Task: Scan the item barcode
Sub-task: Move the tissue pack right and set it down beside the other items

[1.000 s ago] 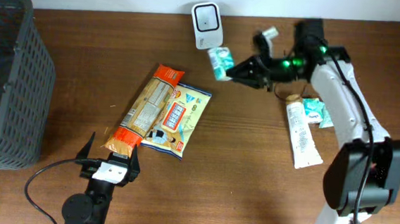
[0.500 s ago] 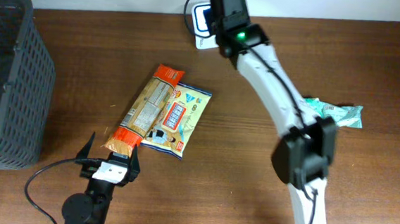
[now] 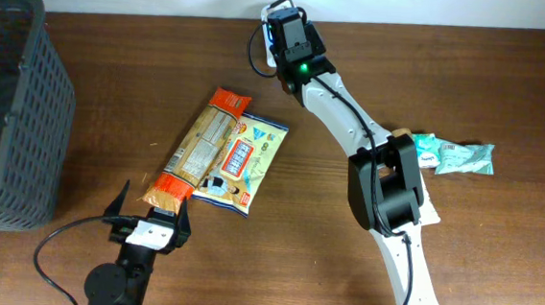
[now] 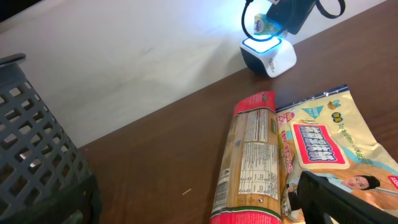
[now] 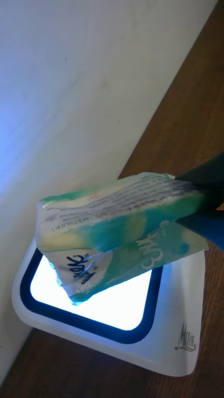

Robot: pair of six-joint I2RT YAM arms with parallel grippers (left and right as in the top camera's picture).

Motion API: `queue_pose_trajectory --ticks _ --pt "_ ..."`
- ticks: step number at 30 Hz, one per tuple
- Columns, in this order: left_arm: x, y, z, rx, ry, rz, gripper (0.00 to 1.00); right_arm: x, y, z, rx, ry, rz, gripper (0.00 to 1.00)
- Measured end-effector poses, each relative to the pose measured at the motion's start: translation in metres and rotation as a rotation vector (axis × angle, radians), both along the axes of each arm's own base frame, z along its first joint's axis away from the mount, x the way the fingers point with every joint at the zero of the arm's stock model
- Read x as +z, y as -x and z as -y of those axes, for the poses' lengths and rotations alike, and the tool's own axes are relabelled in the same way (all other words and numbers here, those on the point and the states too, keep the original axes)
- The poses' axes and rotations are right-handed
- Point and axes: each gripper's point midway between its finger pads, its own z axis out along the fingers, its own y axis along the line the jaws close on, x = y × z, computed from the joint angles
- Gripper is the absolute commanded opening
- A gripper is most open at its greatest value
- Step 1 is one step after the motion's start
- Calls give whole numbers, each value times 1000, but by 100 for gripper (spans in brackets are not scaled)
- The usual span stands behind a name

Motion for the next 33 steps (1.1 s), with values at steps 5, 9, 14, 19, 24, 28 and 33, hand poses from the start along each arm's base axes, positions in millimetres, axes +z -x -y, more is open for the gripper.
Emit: queue_pose_trajectory --ticks 5,9,14,19,24,28,33 --pt "0 0 0 0 0 0 99 32 27 -4 23 -82 -86 4" --pt "0 0 0 0 0 0 99 94 76 -12 75 -300 -194 4" --pt "0 0 0 0 0 -1 99 137 172 49 -19 -495 -504 4" --pt "0 0 0 0 0 -1 99 113 208 151 -290 -528 -706 4" --pt "0 0 0 0 0 -1 99 92 221 231 -496 -585 -757 4" --pt "0 0 0 0 0 -1 99 36 245 255 -600 -591 -893 4" --pt "0 0 0 0 0 -1 99 -9 257 253 -619 -582 -960 4"
